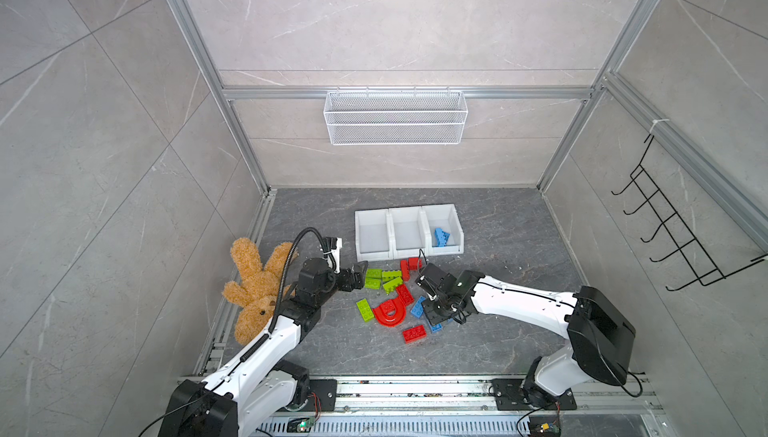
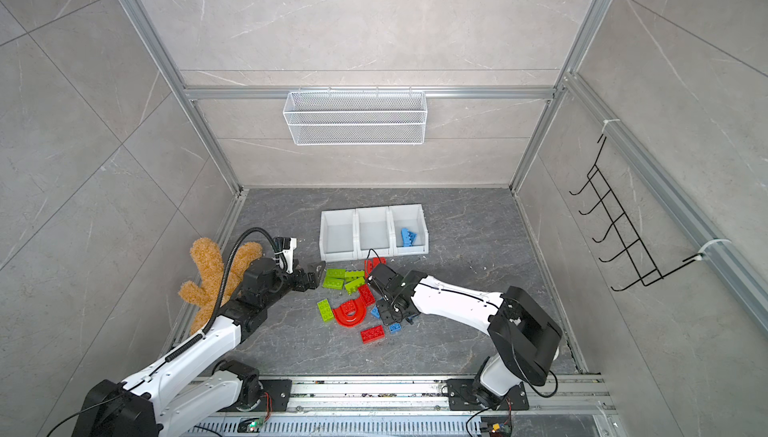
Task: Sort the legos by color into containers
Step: 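Lift the light-blue brick and carry it over the farthest bin compartment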
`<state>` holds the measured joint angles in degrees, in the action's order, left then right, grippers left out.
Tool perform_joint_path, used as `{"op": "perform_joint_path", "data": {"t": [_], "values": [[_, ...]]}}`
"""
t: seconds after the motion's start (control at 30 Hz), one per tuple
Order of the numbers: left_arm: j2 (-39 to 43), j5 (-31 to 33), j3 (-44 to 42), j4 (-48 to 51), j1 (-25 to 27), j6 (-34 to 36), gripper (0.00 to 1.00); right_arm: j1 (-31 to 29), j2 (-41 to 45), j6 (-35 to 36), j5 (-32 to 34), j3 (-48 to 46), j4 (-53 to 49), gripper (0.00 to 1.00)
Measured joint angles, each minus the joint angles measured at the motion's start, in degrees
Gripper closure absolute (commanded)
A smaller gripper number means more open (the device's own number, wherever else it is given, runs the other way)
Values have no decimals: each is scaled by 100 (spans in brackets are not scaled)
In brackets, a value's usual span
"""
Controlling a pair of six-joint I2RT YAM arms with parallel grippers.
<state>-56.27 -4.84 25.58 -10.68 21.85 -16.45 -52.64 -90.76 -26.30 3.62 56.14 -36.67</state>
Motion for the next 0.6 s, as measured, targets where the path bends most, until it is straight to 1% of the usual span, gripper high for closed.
{"op": "perform_joint_path", "data": {"t": [0.27, 0.4, 0.57, 0.6], "values": [[66, -4, 0, 0, 0, 0, 0, -39, -461, -33, 42, 0, 68, 51], [90, -4, 0, 2, 0, 0, 0, -39, -651, -33, 33, -7, 170, 54], [101, -4, 0, 4, 0, 0, 0, -39, -664, -50, 22, -11, 289, 67], [109, -4, 0, 9, 0, 0, 0, -39, -660, -66, 24, -11, 295, 68]]}}
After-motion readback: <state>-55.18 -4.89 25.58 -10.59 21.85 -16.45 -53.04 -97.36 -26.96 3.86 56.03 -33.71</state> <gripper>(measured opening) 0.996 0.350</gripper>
